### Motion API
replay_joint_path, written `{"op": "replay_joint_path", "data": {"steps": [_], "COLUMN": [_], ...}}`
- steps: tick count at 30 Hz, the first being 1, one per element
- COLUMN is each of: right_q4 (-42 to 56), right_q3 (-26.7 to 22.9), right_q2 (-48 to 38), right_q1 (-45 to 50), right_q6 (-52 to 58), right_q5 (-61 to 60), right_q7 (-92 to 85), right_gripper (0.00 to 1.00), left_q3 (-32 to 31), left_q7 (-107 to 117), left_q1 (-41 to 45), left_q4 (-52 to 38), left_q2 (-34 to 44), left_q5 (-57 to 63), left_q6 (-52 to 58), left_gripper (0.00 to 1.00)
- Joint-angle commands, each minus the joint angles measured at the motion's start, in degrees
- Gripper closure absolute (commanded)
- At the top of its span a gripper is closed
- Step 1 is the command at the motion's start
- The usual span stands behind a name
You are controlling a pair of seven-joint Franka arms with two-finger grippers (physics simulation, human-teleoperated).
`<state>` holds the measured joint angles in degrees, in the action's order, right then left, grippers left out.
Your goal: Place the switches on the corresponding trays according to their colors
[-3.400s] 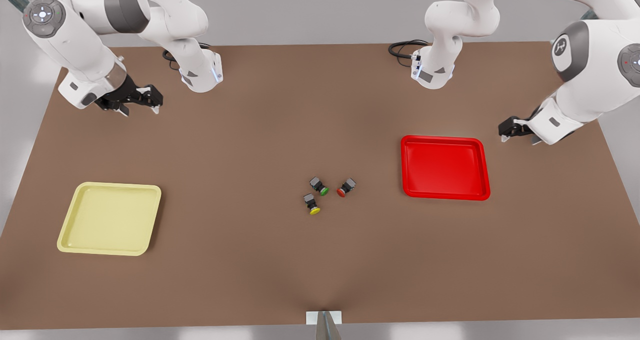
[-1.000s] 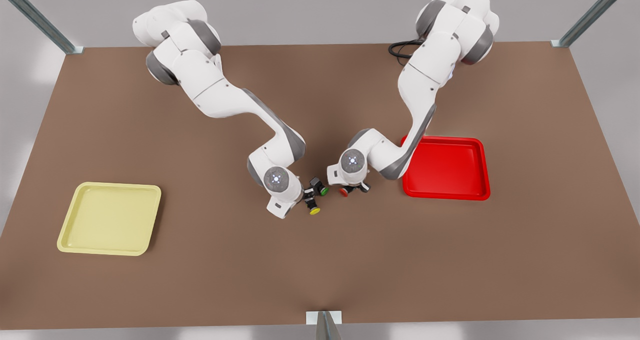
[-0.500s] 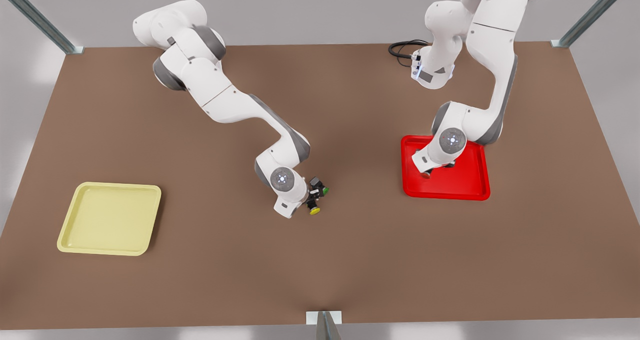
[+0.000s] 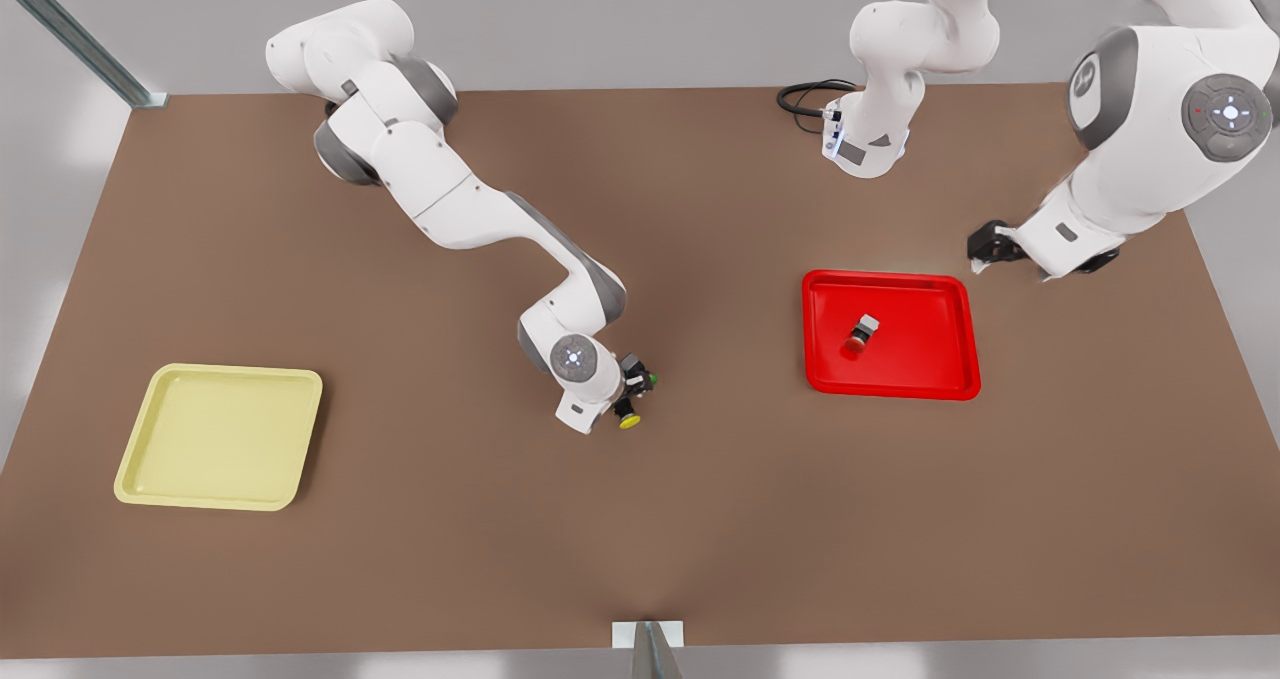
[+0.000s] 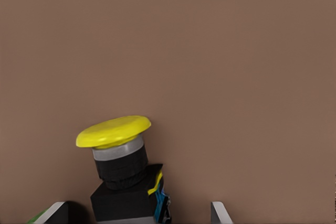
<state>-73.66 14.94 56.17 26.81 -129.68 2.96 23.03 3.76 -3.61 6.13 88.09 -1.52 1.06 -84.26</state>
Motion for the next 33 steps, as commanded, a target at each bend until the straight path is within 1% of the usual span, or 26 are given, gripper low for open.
{"op": "replay_joint_path", "data": {"steps": [1, 2, 3, 5, 6, 10, 11, 13, 14, 20, 21, 22, 23, 24, 25, 27, 28, 29, 33], "right_q4": [0.27, 0.71, 0.71, 1.24, 1.24, 1.24, 1.24, 1.24, 1.24, 1.33, 1.33, 1.33, 1.33, 1.33, 1.59, 1.77, 2.03, 2.12, 2.29], "right_q3": [0.00, -0.09, 0.00, -0.09, -0.09, -0.09, -0.09, -0.09, -0.09, 0.00, 0.00, 0.00, 0.00, 0.00, 0.00, 0.00, 0.00, 0.00, 0.00], "right_q2": [0.00, 0.00, -0.09, -0.09, 0.00, 0.00, 0.00, 0.00, 0.00, -0.71, -0.62, -0.62, -0.44, -0.27, -0.27, -0.09, -0.09, -0.09, 0.00], "right_q1": [0.00, 0.00, 0.00, 0.00, 0.00, -0.09, -0.09, -0.09, -0.09, -0.53, -0.53, -0.44, -0.35, -0.35, -0.35, -0.35, -0.35, -0.35, -0.35], "right_q6": [0.39, 0.74, 0.92, 1.53, 1.53, 1.62, 1.71, 1.71, 1.53, 2.15, 1.97, 1.97, 1.36, 1.09, 1.44, 1.88, 1.97, 2.06, 2.06], "right_q5": [-0.05, -0.06, -0.06, -0.14, -0.14, -0.14, -0.06, -0.14, -0.23, -0.50, -0.50, -0.50, -0.41, -0.32, -0.32, -0.23, -0.23, -0.23, -0.23], "right_q7": [-0.09, -0.09, -0.09, -0.09, -0.18, -0.27, -0.44, -0.27, -0.27, -0.27, -0.18, -0.09, -0.18, -0.44, -0.97, -1.23, -1.32, -1.50, -1.85], "right_gripper": [0.43, 0.48, 0.48, 0.52, 0.52, 0.54, 0.52, 0.37, 0.36, 0.36, 0.29, 0.20, 0.20, 0.38, 0.43, 0.42, 0.45, 0.51, 0.51], "left_q3": [0.02, -0.06, -0.24, -0.33, -0.85, -1.03, -1.03, -1.12, -1.21, -0.77, -0.77, -0.77, -0.77, -0.77, -0.77, -0.77, -0.77, -0.77, -0.77], "left_q7": [0.01, 0.10, 0.10, 0.01, 0.01, -0.17, -0.25, -0.17, 0.10, 0.10, 0.36, 0.36, 0.45, 0.45, 0.36, 0.45, 0.45, 0.45, 0.45], "left_q1": [4.42, 4.42, 4.42, 4.42, 4.15, 4.15, 4.15, 4.15, 4.15, 4.15, 4.15, 4.15, 4.15, 4.15, 4.15, 4.15, 4.15, 4.15, 4.15], "left_q4": [0.06, -0.29, -0.29, -6.61, -10.48, -11.28, -11.36, -11.19, -10.84, -9.52, -9.61, -9.34, -9.17, -9.17, -9.17, -9.08, -9.08, -9.08, -9.08], "left_q2": [-0.06, -0.23, -0.32, -5.68, -8.49, -9.37, -9.38, -7.97, -7.97, -8.58, -8.50, -8.41, -8.41, -8.41, -8.41, -8.50, -8.50, -8.58, -8.76], "left_q5": [-0.97, -0.98, -1.06, -2.12, -2.12, -2.21, -2.21, -2.29, -2.29, -2.12, -2.12, -2.12, -2.12, -2.12, -2.12, -2.12, -2.12, -2.12, -2.12], "left_q6": [-0.03, -0.03, -0.03, 2.08, 3.75, 3.22, 2.78, 0.41, 0.32, -2.84, -2.84, -2.84, -2.84, -2.84, -2.84, -2.84, -2.93, -2.93, -3.02], "left_gripper": [0.00, 0.00, 0.00, 0.00, 0.00, 0.00, 0.00, 0.00, 0.00, 0.00, 0.00, 0.00, 0.00, 0.00, 0.00, 0.00, 0.00, 0.00, 0.00]}}
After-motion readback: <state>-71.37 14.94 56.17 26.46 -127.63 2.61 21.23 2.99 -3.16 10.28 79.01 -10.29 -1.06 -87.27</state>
